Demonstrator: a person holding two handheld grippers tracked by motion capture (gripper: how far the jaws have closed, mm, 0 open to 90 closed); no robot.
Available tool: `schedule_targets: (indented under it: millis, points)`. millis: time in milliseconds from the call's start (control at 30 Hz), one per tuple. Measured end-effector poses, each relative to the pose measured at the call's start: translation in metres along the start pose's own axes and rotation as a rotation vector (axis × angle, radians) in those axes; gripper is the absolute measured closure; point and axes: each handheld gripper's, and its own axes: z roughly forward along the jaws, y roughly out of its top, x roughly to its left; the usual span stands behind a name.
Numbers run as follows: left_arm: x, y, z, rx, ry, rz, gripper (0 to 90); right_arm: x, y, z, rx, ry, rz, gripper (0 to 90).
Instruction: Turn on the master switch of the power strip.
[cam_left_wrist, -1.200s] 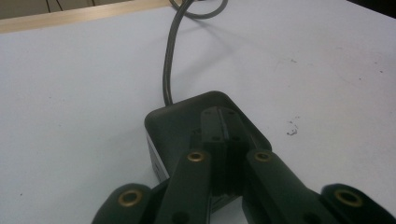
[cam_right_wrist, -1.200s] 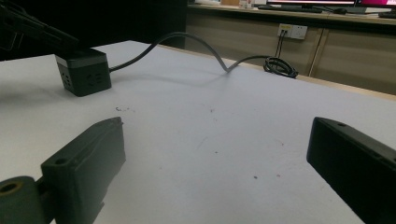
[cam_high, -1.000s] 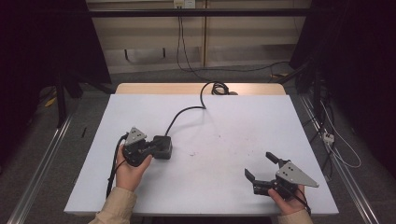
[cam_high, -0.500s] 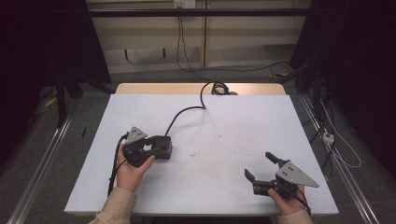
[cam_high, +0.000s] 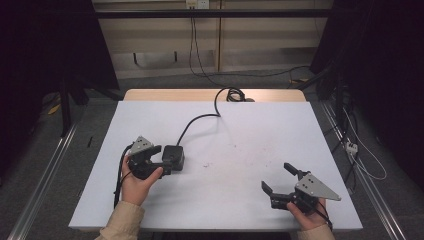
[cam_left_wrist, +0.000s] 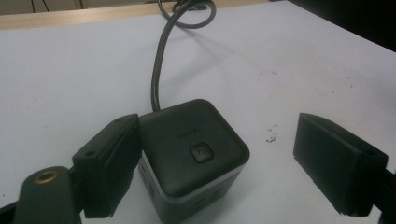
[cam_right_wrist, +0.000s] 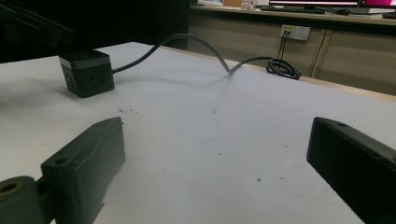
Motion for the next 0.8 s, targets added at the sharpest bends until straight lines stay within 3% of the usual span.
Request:
schedule_targets:
  millis: [800]
  points:
    - [0.014, -0.014, -0.020, -0.027, -0.074, 0.020, 7.0, 0.000, 0.001, 0.001, -0.004, 0.004, 0.004, 3.9]
